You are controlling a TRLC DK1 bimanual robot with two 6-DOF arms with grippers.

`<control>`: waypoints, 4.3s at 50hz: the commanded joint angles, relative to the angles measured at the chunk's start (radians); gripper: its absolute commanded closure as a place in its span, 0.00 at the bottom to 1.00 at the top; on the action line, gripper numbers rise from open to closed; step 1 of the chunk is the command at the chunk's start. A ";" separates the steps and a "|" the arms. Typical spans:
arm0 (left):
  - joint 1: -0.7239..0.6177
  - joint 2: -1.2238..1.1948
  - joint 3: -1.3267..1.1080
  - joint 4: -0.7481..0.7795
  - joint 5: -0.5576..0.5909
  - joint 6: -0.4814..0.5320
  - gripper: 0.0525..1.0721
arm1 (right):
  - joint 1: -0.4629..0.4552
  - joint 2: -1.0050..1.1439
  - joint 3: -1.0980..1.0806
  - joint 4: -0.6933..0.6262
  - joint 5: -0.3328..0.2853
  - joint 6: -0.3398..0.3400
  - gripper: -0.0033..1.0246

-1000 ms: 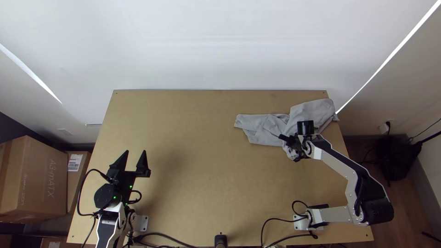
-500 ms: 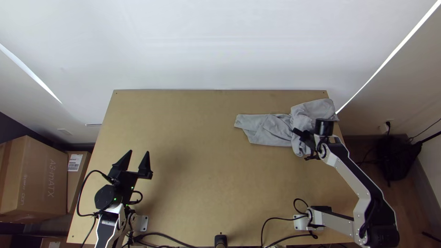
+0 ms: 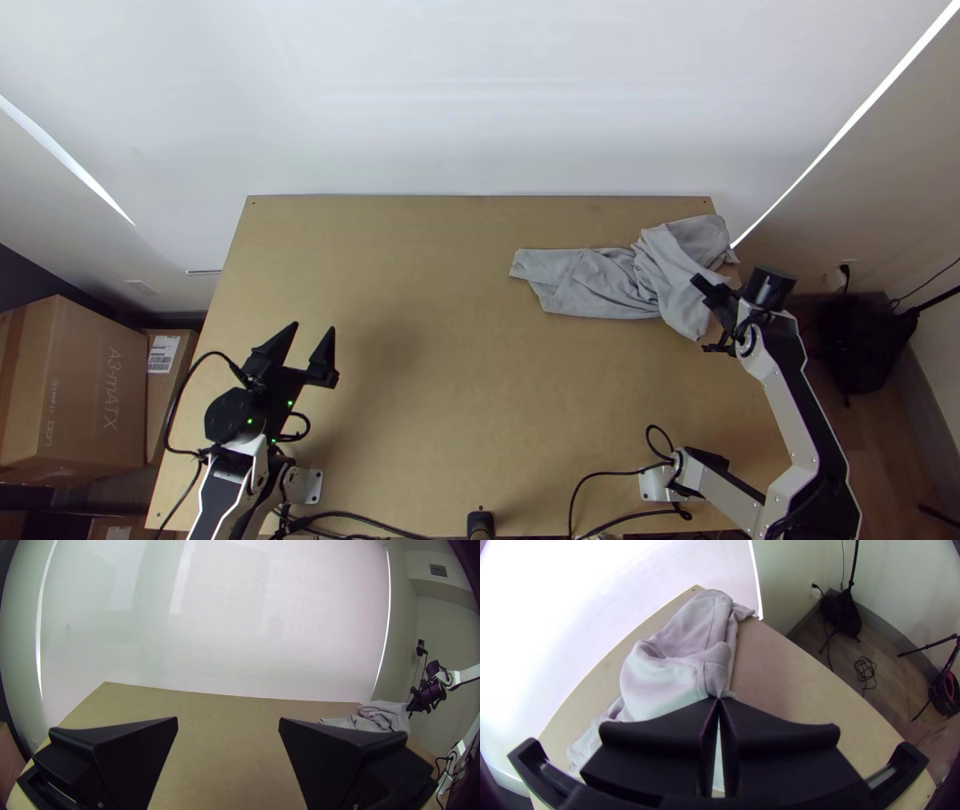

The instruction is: Fold the t-shirt

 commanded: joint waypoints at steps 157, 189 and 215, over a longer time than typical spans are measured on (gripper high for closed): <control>-0.721 2.104 1.684 -0.313 0.142 -0.241 0.97 | -0.077 -0.105 -0.225 0.289 -0.004 0.022 0.97; -0.466 1.445 0.839 -0.155 0.142 -0.235 0.97 | 0.248 -0.593 -0.271 0.035 -0.121 0.036 0.97; -0.158 1.031 0.470 -0.179 0.203 -0.114 0.97 | 0.367 -0.391 -0.325 0.098 -0.122 0.071 0.97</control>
